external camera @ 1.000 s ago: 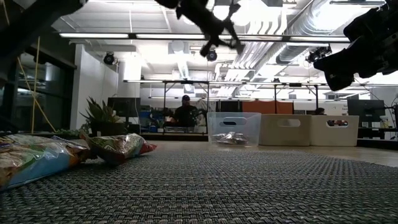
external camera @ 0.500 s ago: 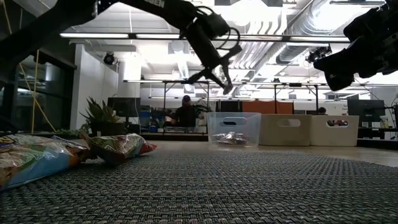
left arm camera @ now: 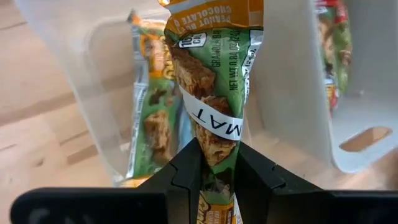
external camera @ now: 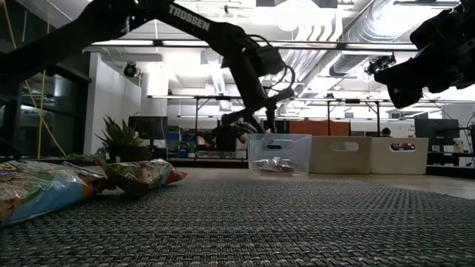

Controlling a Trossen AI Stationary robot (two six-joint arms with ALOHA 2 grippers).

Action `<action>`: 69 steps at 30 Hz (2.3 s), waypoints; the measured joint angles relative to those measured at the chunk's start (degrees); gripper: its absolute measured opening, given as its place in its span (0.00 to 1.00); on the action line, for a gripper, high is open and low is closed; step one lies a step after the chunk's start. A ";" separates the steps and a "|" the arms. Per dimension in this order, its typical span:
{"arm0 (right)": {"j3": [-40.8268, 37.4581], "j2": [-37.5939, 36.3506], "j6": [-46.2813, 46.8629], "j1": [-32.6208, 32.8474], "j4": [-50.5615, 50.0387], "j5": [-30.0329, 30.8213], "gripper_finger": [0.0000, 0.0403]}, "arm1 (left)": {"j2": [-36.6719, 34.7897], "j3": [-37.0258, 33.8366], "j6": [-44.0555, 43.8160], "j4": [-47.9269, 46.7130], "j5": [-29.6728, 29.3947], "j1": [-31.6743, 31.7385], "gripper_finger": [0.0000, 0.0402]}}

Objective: Pick and place Granola Bars by type
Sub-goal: Put the yellow granola bar into the transparent bin, then put the blue granola bar into the white bin

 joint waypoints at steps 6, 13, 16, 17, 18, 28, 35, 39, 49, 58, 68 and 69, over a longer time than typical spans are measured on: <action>0.00 0.00 0.00 0.00 0.00 0.00 0.00 | 0.57 0.01 2.06 0.28 -1.32 -0.24 0.21; -0.01 0.00 0.00 -0.02 0.01 0.00 0.00 | 0.52 0.06 2.75 -0.23 -2.45 -0.13 0.38; 0.00 0.00 0.00 -0.01 -0.01 0.00 0.00 | 0.52 0.06 2.76 -0.66 -3.02 -0.15 0.47; -0.01 0.00 0.00 -0.01 0.01 0.00 0.00 | 0.52 0.06 2.94 -0.53 -3.33 -0.15 0.49; -0.01 0.00 -0.02 0.00 0.01 0.00 0.00 | 0.52 0.06 3.51 -0.26 -3.35 -0.15 0.51; 0.00 0.00 -0.01 -0.02 -0.01 0.00 0.00 | -0.98 0.02 11.48 0.25 -0.70 -0.69 0.55; -0.02 0.06 0.00 0.00 0.00 0.00 0.00 | -5.15 0.09 15.33 1.82 -1.61 -0.89 0.55; -0.02 0.40 0.00 0.00 0.01 0.02 0.00 | -8.74 0.09 20.12 4.64 -1.14 -0.87 0.55; 0.00 0.44 0.00 -0.02 -0.01 0.00 0.00 | -19.72 0.04 29.17 7.19 1.22 -1.31 0.55; -0.02 0.44 0.00 -0.02 -0.01 -0.01 0.00 | -29.45 0.04 35.93 5.39 1.46 -1.27 0.55; -0.01 0.44 0.00 -0.01 0.00 0.00 0.00 | -38.67 0.04 43.81 -1.23 4.27 -3.41 0.55; -0.02 0.43 0.00 -0.02 -0.01 0.00 0.00 | -39.43 0.06 44.13 -2.09 4.29 -3.75 0.55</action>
